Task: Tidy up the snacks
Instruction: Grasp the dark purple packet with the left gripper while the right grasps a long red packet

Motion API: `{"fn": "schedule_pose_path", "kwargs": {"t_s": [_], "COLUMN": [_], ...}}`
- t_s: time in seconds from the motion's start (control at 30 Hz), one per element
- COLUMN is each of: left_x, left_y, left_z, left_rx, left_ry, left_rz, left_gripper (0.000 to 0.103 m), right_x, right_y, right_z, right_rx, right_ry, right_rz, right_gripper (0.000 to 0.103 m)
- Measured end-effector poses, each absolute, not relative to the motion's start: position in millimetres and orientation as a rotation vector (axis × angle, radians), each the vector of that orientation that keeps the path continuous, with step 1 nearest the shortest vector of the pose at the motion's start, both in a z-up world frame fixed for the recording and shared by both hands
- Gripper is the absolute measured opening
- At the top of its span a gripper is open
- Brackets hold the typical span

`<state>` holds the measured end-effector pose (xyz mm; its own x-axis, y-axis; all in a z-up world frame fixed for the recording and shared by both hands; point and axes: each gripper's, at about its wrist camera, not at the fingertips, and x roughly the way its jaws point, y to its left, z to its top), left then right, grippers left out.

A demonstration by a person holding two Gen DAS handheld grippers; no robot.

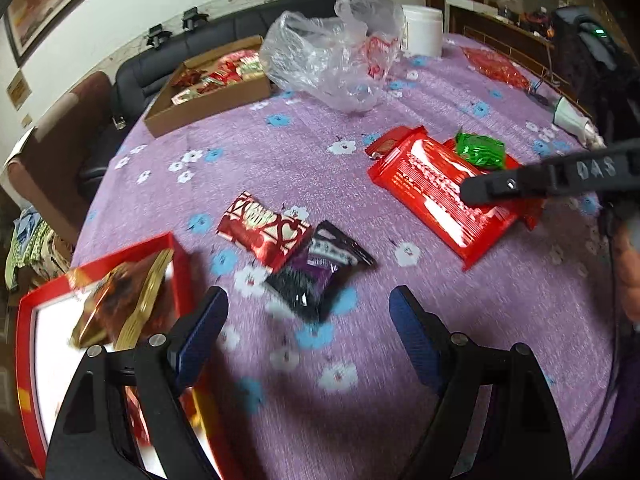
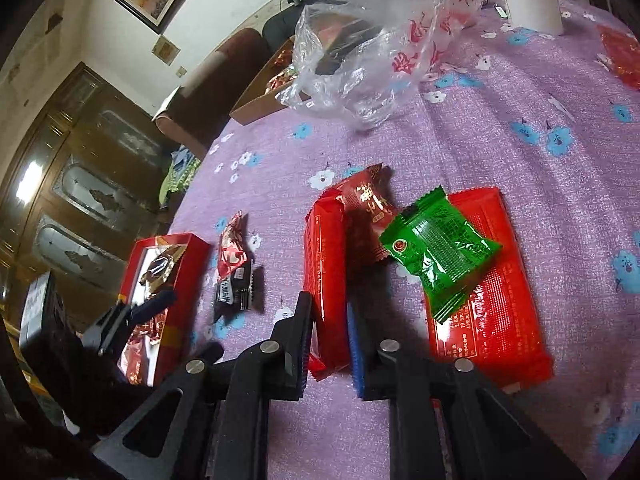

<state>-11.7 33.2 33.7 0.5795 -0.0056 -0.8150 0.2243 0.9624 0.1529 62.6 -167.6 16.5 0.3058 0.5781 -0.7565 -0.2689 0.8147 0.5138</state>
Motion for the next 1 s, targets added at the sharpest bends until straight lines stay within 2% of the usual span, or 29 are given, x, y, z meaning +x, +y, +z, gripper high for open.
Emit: {"fn": "schedule_pose_path", "kwargs": {"t_s": [0.2,0.27,0.33,0.4,0.47,0.5,0.53,0.8,0.93,1.0], "left_x": [15,19,19,17,16,17,17,-2,-6,0], "left_y": [35,36,37,33,29,29,28,8,-4,-5], "left_z": [24,21,17,19,20,20,20,22,20,20], "left_rx": [0.157,0.128,0.124,0.134,0.145,0.148,0.15,0.165,0.22,0.217], "left_ry": [1.017,1.032,1.042,1.029,1.018,1.016,1.016,1.042,1.038,1.046], "left_rz": [-0.189,-0.2,-0.194,-0.208,-0.23,-0.234,-0.235,-0.349,-0.337,-0.319], "left_gripper": [0.083,0.081,0.069,0.056,0.04,0.039,0.039,0.037,0.041,0.059], "right_x": [66,66,65,61,57,55,54,54,55,56], "right_y": [-147,-144,-142,-135,-124,-121,-119,-121,-125,-127], "right_z": [7,7,8,10,10,11,11,12,12,12], "right_rx": [0.246,0.244,0.245,0.192,0.135,0.107,0.078,0.079,0.094,0.103], "right_ry": [1.167,1.155,1.148,1.13,1.109,1.099,1.087,1.065,1.073,1.076], "right_rz": [0.569,0.589,0.609,0.606,0.593,0.585,0.562,0.552,0.549,0.551], "right_gripper": [0.037,0.049,0.057,0.059,0.058,0.056,0.04,0.034,0.034,0.034]}}
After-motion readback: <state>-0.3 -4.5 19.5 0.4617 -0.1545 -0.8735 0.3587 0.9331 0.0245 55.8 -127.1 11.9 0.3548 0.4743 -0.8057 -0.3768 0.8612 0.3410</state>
